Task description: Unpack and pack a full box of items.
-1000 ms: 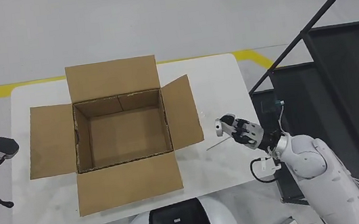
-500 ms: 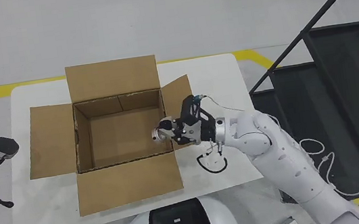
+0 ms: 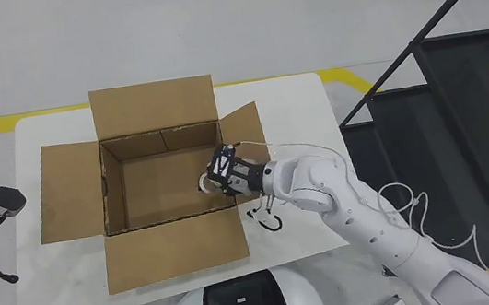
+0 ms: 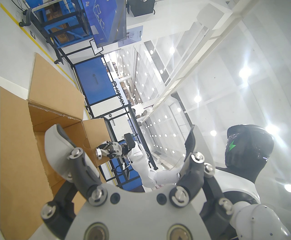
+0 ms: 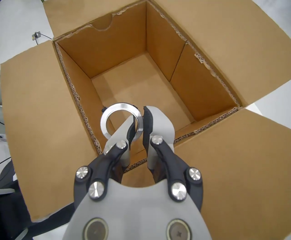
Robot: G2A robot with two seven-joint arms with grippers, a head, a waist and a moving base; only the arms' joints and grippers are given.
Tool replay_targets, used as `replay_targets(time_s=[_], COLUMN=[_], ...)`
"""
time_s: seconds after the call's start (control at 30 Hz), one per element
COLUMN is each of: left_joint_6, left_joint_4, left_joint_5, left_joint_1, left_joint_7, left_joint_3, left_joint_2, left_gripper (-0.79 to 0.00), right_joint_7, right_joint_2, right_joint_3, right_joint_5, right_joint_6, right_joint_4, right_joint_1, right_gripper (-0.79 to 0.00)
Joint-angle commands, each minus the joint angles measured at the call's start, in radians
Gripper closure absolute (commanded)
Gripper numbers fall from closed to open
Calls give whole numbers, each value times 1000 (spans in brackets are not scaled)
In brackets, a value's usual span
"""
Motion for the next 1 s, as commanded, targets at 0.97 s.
replay_targets(time_s=[0.97], left_joint_6=[0], left_joint_4=[0], left_joint_5=[0], left_joint_1=[0], left_joint_7=[0], left_joint_3=[0], left_joint_2=[0], left_gripper=[-785], right_joint_7=[-252], right_joint_2=[103], right_joint_3=[714], right_joint_5=[450], right_joint_6=[-337], right_joint_4=[-116], right_joint_1=[-527], right_gripper=[-785])
